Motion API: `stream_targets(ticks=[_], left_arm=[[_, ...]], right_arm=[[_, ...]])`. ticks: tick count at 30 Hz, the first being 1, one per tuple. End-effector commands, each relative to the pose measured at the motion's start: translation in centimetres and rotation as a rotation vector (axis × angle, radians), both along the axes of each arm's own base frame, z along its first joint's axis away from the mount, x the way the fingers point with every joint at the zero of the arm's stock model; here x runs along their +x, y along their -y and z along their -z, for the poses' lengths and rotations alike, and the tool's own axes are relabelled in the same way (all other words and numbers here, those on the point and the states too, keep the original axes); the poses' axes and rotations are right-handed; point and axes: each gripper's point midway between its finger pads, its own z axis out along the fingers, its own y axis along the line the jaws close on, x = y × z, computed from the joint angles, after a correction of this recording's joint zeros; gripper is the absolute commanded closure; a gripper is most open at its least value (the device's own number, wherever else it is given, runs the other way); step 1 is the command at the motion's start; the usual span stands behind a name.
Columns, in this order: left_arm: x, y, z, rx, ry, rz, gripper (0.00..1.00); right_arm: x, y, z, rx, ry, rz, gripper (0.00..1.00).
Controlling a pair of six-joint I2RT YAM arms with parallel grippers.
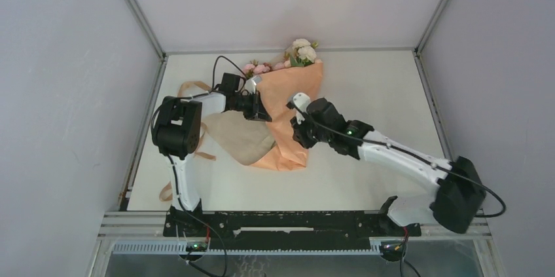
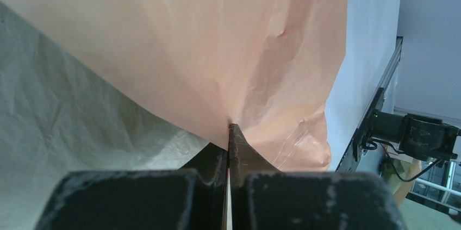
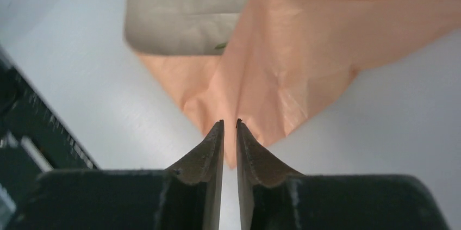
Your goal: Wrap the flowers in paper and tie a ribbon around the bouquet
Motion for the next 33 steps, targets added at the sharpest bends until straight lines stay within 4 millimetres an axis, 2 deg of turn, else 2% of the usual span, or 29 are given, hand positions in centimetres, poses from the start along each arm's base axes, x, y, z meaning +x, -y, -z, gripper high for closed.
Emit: stream_targets(ticks=[1,3,5,9,12,14,16,18,19,22,24,31,33], left_arm=[[-0.2,0.0,0.2,-0.001,0.008,-0.007,1.00],[-0.2,0.0,0.1,-0.002,0.009,-0.005,1.00],[-0.2,0.0,0.0,-0.001,0.014,-0.002,1.00],[0.0,-0.1,-0.1,0.006,0.028,0.005,1.00],[0.0,0.0,-0.1,0.002,0.023,0.011,1.00],[-0.1,0.0,0.1,0.005,0.023,0.014,1.00],[-0.2,-0.1,0.1,0.004,0.022,0.018,1.00],[-0.4,0.0,0.2,0.001,0.019,0.026,1.00],[-0.6,0.1,0.3,0.001,0.018,0.029,1.00],[-0.7,0.1,0.1,0.000,0.021,0.030,1.00],[-0.7,0.0,0.0,0.002,0.026,0.032,1.00],[-0.9,0.2,0.0,-0.007,0.028,0.040,1.00],[-1.0,0.1,0.1,-0.009,0.020,0.041,1.00]], right_arm=[[3.4,-2.8,3.8,0.215,-0.173,0.133,0.80],[3.7,-2.5,6.6,0.193,-0.241,0.177,0.83],[3.0,-1.2,9.8,0.151,-0.332,0.236,0.86],[-0.1,2.1,14.0,0.089,-0.446,0.346,0.89],[-3.6,3.6,15.1,0.064,-0.509,0.362,0.89],[-5.3,4.4,14.8,0.040,-0.522,0.358,0.88],[-5.4,5.3,13.7,0.054,-0.522,0.370,0.86],[-3.8,5.6,11.7,0.144,-0.498,0.383,0.79],[-2.4,5.6,10.5,0.205,-0.477,0.394,0.67],[2.2,5.6,7.4,0.378,-0.454,0.419,0.24],[4.8,5.2,6.2,0.488,-0.477,0.430,0.02],[11.3,2.6,8.4,0.557,-0.554,0.432,0.00],[13.0,2.5,9.3,0.582,-0.559,0.463,0.01]])
